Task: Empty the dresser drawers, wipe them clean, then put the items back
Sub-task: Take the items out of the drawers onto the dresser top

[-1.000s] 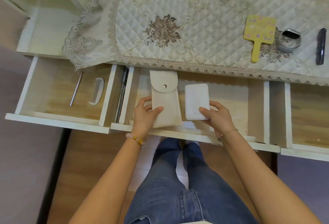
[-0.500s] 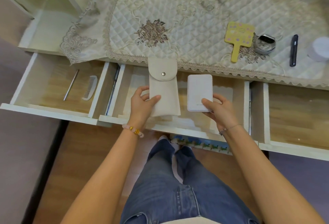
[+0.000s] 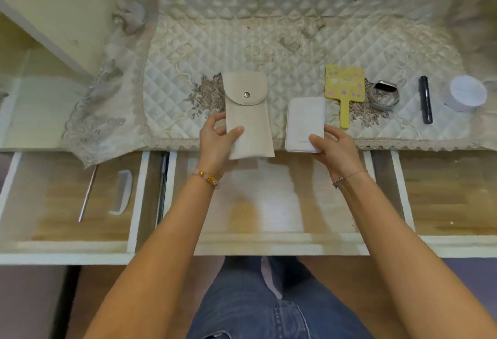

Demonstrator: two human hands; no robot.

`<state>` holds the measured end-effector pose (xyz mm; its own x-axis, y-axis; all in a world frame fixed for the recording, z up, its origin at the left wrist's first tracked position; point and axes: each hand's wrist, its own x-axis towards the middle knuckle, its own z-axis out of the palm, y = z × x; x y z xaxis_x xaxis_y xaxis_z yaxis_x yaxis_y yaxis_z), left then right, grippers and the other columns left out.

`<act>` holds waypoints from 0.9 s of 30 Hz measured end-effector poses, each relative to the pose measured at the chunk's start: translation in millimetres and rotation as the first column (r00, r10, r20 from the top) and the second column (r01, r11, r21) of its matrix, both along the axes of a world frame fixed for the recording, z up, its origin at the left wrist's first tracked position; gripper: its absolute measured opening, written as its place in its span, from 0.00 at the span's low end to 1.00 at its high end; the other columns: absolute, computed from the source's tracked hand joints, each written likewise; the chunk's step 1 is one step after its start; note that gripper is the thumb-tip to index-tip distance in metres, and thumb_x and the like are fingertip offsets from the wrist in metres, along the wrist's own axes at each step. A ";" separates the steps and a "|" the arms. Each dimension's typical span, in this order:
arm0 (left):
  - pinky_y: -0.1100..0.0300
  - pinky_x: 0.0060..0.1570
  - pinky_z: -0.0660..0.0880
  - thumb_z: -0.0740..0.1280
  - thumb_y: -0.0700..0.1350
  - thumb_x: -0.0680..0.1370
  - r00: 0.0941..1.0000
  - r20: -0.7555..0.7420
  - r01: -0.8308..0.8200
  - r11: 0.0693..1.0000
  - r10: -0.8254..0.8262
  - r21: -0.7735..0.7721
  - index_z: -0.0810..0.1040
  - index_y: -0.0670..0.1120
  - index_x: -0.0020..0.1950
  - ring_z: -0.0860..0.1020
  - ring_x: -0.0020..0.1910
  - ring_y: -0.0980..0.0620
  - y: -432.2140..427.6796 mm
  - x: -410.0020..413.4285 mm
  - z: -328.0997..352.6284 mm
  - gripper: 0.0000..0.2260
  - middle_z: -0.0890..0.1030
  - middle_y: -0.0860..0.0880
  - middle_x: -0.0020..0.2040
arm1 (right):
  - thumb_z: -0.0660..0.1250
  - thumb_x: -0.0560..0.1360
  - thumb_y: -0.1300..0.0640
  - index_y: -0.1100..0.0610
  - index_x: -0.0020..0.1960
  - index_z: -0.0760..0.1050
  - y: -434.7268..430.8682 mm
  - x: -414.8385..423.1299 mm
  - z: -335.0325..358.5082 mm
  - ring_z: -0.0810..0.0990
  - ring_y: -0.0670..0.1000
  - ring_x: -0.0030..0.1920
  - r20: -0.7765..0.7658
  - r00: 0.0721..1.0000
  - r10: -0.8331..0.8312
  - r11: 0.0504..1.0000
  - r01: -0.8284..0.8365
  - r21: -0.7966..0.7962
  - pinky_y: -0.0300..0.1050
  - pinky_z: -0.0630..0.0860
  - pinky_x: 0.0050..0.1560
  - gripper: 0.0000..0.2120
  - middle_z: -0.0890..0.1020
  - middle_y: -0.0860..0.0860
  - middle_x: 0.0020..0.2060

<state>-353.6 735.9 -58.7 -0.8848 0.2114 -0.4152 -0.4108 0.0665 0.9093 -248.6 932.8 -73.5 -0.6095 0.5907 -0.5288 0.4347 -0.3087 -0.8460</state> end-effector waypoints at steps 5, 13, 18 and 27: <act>0.64 0.37 0.78 0.69 0.35 0.74 0.995 0.002 0.095 0.994 -0.096 -0.058 0.69 0.46 0.56 0.80 0.42 0.54 13.7 -51.4 -2.5 0.15 0.80 0.44 0.48 | 0.65 0.74 0.65 0.60 0.66 0.69 5.8 -52.6 4.2 0.79 0.53 0.47 0.005 0.999 -0.050 0.999 0.050 0.006 0.43 0.78 0.37 0.21 0.77 0.56 0.53; 0.56 0.44 0.78 0.69 0.35 0.73 0.987 0.028 0.163 0.980 -0.160 -0.114 0.70 0.42 0.61 0.79 0.49 0.46 42.6 -89.7 -10.5 0.18 0.79 0.42 0.52 | 0.65 0.74 0.66 0.63 0.64 0.71 16.2 -90.8 1.5 0.78 0.53 0.48 0.015 0.996 -0.093 0.992 0.091 0.091 0.47 0.79 0.46 0.18 0.78 0.55 0.52; 0.49 0.48 0.78 0.70 0.36 0.73 0.981 -0.003 0.190 0.962 -0.194 -0.196 0.71 0.42 0.59 0.80 0.49 0.44 52.5 -85.8 -16.7 0.17 0.81 0.40 0.52 | 0.67 0.74 0.64 0.63 0.63 0.73 18.8 -88.4 -4.0 0.78 0.44 0.40 0.012 0.994 -0.110 0.976 0.105 0.190 0.36 0.80 0.35 0.18 0.77 0.46 0.41; 0.59 0.43 0.72 0.70 0.43 0.72 0.919 -0.235 0.176 0.864 -0.315 -0.471 0.75 0.42 0.59 0.76 0.44 0.51 52.2 -79.8 -19.0 0.17 0.80 0.46 0.49 | 0.65 0.75 0.59 0.59 0.61 0.76 16.0 -82.1 -7.9 0.79 0.57 0.53 0.107 0.993 -0.048 0.916 0.001 0.400 0.57 0.77 0.55 0.15 0.81 0.56 0.50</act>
